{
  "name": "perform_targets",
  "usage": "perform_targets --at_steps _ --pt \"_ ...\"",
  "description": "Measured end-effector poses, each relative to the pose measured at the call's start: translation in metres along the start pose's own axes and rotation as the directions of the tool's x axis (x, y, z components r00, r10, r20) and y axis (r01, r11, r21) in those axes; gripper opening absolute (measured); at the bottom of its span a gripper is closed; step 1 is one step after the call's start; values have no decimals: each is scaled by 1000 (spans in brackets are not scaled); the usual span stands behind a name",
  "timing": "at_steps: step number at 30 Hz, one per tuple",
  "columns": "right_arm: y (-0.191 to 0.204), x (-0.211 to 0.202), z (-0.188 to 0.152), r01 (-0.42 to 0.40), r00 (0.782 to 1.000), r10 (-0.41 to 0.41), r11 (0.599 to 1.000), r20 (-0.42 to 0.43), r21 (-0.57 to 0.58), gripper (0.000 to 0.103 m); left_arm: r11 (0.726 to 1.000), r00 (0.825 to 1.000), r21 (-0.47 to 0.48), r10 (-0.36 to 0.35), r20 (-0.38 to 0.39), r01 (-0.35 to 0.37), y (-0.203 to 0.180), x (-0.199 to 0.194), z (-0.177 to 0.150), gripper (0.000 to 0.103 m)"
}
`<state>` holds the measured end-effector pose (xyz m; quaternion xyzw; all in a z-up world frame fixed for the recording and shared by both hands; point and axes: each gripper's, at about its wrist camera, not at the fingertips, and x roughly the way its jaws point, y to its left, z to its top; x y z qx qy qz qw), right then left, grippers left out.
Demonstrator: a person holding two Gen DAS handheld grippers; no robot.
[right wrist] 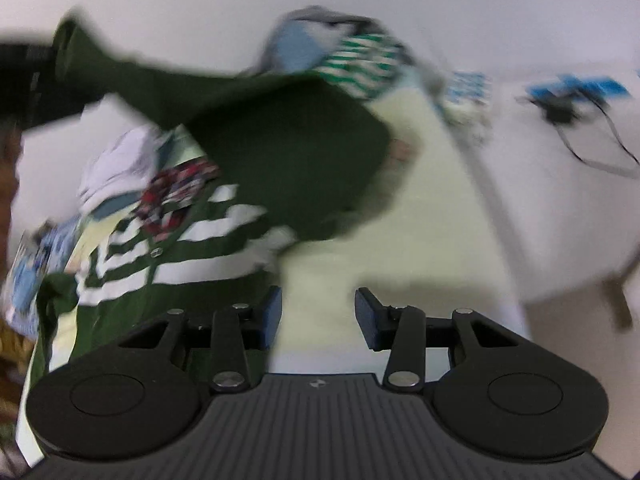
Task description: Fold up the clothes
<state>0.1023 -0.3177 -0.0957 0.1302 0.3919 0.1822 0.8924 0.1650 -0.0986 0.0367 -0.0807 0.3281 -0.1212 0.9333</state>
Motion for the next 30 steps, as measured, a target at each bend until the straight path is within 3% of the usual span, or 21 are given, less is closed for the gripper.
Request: perform_targets --at_steps 6,12,15,23,30 --pt "36 41 10 -95 995 95 995 5 -36 44 998 998 -35 44 41 -43 15 -25 7 4" --pt "33 59 34 7 995 -5 1000 97 -18 44 990 992 -101 107 64 -100 45 -47 6 4" --pt "34 63 33 -11 996 13 1000 83 -20 44 985 991 -130 123 53 -115 60 -49 2 4" --pt "44 79 26 34 998 -31 998 52 -55 41 967 986 -201 163 24 -155 99 -56 -9 4" --pt "48 49 8 16 999 -8 984 46 -177 41 957 978 -212 207 24 -197 124 -67 -13 4"
